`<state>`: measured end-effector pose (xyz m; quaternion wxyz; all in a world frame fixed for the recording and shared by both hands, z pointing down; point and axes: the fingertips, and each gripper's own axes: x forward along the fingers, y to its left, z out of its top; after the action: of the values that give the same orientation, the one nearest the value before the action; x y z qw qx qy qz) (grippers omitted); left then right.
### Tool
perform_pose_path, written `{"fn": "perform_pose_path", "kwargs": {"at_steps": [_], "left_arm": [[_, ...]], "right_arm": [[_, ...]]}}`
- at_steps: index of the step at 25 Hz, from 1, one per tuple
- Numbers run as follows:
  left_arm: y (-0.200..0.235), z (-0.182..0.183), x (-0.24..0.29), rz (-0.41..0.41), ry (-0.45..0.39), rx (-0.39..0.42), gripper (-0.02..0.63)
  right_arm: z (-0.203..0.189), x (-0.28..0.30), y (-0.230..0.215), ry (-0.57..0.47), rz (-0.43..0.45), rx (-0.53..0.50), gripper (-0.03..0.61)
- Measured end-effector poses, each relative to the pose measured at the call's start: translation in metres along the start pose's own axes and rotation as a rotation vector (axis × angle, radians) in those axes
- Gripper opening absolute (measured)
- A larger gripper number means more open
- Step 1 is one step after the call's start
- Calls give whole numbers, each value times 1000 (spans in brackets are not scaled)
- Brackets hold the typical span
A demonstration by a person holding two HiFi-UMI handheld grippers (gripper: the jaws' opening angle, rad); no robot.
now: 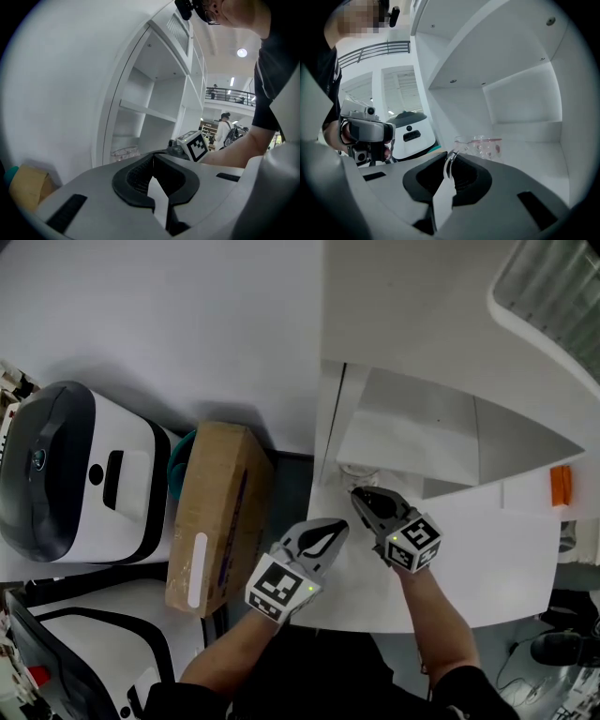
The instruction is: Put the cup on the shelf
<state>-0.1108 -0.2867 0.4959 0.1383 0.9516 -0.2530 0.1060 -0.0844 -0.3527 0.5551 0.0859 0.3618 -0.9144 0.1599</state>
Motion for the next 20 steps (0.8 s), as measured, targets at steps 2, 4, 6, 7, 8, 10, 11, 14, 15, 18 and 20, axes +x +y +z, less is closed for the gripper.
{"fn": "perform_pose_path", "kwargs": {"at_steps": [2, 4, 6, 7, 8, 10, 11, 14, 15, 18, 20], "left_arm": [[5, -1, 2, -2, 1, -2, 12], [7, -3, 4, -8, 5, -1, 12], [10, -7, 4, -11, 10, -2, 12], [11, -8, 4, -11, 11, -4, 12], [12, -8, 5, -11, 10, -7, 12], [12, -8, 4, -14, 9, -12, 12], [12, -9, 4, -16, 10, -13, 12], [11, -12, 1, -18, 24, -13, 12], [10, -13, -1, -15, 30, -13, 12], [7, -18, -4, -11, 43, -14, 12], [6, -20, -6, -12, 53, -19, 12]], "right_arm": [[0, 8, -3, 1, -2, -6, 29], [-1, 14, -4, 0, -2, -9, 29], [-1, 20, -3, -4, -3, -11, 29], [0, 22, -4, -7, -6, -11, 31], [-1, 24, -5, -9, -11, -9, 29], [-2, 24, -7, -14, -23, 7, 29], [-3, 25, -8, -15, -29, 24, 29], [-11, 26, -11, 15, -50, 98, 29], [-16, 26, -12, 37, -60, 125, 29], [-28, 24, -15, 84, -99, 188, 31], [-31, 24, -17, 90, -114, 221, 31]]}}
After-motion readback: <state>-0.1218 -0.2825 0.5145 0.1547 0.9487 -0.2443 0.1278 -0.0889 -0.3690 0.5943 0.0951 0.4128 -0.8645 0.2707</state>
